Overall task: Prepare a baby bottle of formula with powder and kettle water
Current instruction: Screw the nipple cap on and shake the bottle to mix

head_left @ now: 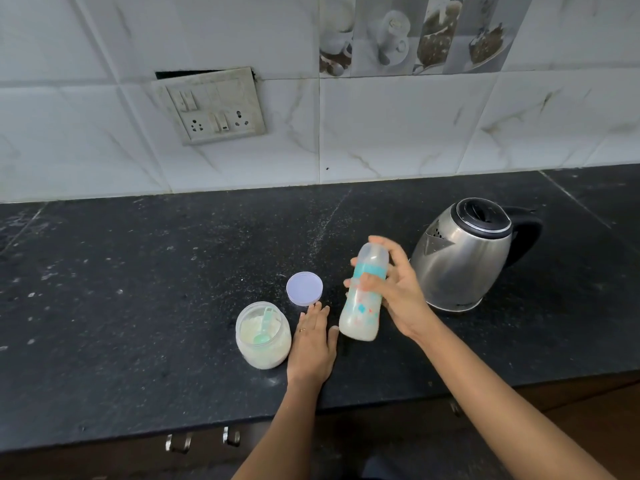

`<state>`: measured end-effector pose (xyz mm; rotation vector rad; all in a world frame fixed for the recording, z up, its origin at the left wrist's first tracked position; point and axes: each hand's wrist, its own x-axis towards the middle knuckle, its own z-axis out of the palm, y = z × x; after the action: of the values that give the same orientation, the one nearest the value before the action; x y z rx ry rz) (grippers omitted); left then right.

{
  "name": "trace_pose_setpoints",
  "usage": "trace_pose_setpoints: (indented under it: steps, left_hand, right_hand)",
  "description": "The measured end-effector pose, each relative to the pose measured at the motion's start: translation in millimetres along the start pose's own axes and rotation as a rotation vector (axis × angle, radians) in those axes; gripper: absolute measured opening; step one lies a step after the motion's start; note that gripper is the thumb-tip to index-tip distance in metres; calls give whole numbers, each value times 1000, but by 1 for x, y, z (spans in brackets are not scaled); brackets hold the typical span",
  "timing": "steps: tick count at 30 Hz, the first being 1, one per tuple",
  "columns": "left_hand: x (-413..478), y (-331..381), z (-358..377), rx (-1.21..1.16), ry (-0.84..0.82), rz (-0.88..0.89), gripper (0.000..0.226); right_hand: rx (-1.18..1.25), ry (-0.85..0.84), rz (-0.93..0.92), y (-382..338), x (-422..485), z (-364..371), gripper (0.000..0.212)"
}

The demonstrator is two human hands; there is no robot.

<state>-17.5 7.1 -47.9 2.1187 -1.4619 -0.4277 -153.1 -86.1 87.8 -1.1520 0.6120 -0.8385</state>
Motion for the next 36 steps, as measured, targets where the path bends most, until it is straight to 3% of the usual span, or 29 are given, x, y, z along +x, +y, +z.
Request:
trace_pose_setpoints:
  steps: [2,4,8,9,13,14,18,22,23,27,28,31,32,33,36]
  left_hand:
    - [0,1,1,-12,5,-5,49]
    - [1,2,0,-9,13,-1,49]
    - [1,0,0,7,1,11,49]
    - [0,0,1,6,2,10,49]
    - [0,1,1,-7,15,-5,49]
    - [0,2,0,-5,15,-1,49]
    - [0,1,-1,14,8,6,49]
    - [1,2,-1,-7,24,1,49]
    - [0,2,-1,-4,22,0,48]
    - [0,0,0,7,17,3,49]
    - [0,0,0,6,19,5,49]
    - [2,0,2,3,26,3,49]
    - [2,1,2,8,29,2,49]
    - [1,1,2,13,25,3,49]
    - [2,-2,3,19,8,-2,49]
  right_hand:
    - [206,207,-34,-4,6,2,58]
    - [328,273,-37,-1,6,3,54]
    - [-35,-122,35,3,-11,1,67]
    - [-41,-108,19,3,-10,1,66]
    - [283,294,-41,1,5,3,57]
    - [269,284,-42,4,6,1,57]
    - [-86,-69,-4,4,-4,-3,63]
    - [218,255,-39,-7,8,-4,52]
    - [237,255,-38,-5,9,-5,50]
    - [-51,-98,45,1,-2,-7,62]
    - [-44,-70,29,1,0,-8,61]
    - [233,305,-22,-4,9,-9,52]
    - [275,361,-36,-3,10,-10,50]
    - [252,342,-35,0,9,-11,50]
    - [-14,-4,36,5,-7,-9,62]
